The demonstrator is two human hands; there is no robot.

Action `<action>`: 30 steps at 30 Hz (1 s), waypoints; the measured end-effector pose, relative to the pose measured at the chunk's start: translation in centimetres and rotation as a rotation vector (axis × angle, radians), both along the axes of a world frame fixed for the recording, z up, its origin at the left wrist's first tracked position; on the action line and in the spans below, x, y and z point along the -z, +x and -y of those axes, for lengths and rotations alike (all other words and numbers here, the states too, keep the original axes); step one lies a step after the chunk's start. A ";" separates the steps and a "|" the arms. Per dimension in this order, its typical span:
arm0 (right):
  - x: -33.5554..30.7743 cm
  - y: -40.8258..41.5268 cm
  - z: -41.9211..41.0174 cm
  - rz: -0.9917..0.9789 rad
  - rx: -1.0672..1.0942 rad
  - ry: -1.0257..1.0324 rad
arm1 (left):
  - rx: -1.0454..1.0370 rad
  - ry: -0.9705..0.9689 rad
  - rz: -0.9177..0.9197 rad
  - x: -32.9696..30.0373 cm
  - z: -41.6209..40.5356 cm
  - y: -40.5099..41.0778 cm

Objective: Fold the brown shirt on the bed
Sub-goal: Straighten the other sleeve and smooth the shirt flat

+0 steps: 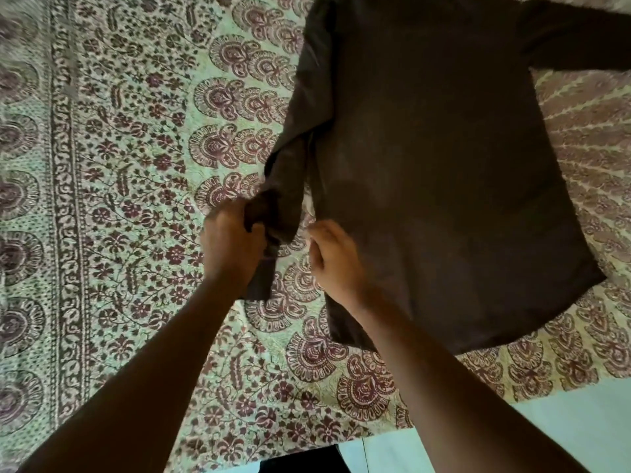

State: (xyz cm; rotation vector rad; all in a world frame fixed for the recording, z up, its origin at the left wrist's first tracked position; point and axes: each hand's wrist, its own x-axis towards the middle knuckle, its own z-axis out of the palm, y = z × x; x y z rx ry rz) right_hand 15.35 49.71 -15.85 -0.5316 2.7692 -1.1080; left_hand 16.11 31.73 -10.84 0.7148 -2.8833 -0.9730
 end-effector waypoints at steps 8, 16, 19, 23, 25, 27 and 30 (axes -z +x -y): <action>-2.8 -11.7 8.8 0.866 0.702 -0.565 | 0.848 0.063 0.024 0.2 4.3 0.2; -2.6 -11.4 9.5 1.092 0.758 -1.003 | 0.121 0.361 -0.050 0.8 5.2 0.9; -3.2 -10.6 9.4 1.149 0.769 -1.235 | 0.031 0.127 0.009 1.2 6.1 -1.0; -3.5 -11.3 9.4 1.165 0.796 -1.429 | 0.148 0.429 0.156 2.6 7.2 -3.3; -3.3 -12.1 9.4 1.120 0.813 -1.468 | 0.131 0.778 0.310 2.6 7.5 -3.9; -3.7 -12.9 9.1 1.088 0.795 -1.504 | 0.203 0.777 0.343 2.3 7.8 -4.0; -4.8 -13.8 8.0 1.127 0.711 -1.564 | 0.291 0.593 0.419 1.9 7.6 -3.4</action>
